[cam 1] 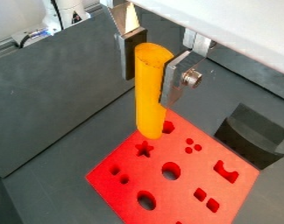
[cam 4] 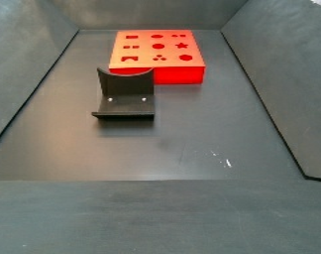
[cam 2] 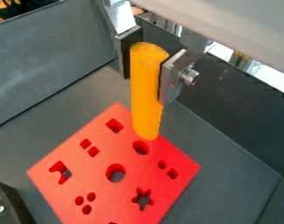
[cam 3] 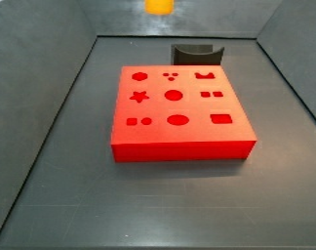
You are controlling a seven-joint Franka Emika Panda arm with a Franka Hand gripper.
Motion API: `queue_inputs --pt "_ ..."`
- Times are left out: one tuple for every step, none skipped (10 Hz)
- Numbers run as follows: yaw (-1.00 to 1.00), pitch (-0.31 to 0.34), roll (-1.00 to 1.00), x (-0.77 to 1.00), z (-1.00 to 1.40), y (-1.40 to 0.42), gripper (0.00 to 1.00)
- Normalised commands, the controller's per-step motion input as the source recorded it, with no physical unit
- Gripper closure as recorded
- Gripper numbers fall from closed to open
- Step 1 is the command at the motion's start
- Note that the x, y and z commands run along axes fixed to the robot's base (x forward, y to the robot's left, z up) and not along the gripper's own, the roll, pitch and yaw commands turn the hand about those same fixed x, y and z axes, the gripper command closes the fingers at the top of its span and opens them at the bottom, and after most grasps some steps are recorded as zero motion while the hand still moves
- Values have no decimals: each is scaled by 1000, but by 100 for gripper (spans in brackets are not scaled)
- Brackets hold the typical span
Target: Insert the oval object.
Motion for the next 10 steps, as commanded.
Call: queue_inputs --pt "0 20 47 0 -23 0 100" --pt "0 131 196 383 0 -403 100" --pt "0 -26 44 511 -180 -469 100" --pt "66 -46 171 611 -691 -569 100" --pt "194 -37 104 637 -677 -283 100" --pt "263 -20 44 640 -643 -91 100" --pt "354 -34 0 529 -740 0 100" --pt "471 -113 -43 383 -814 103 100" --pt "477 -159 -104 414 -703 29 100" --pt "343 -74 0 614 -491 0 100"
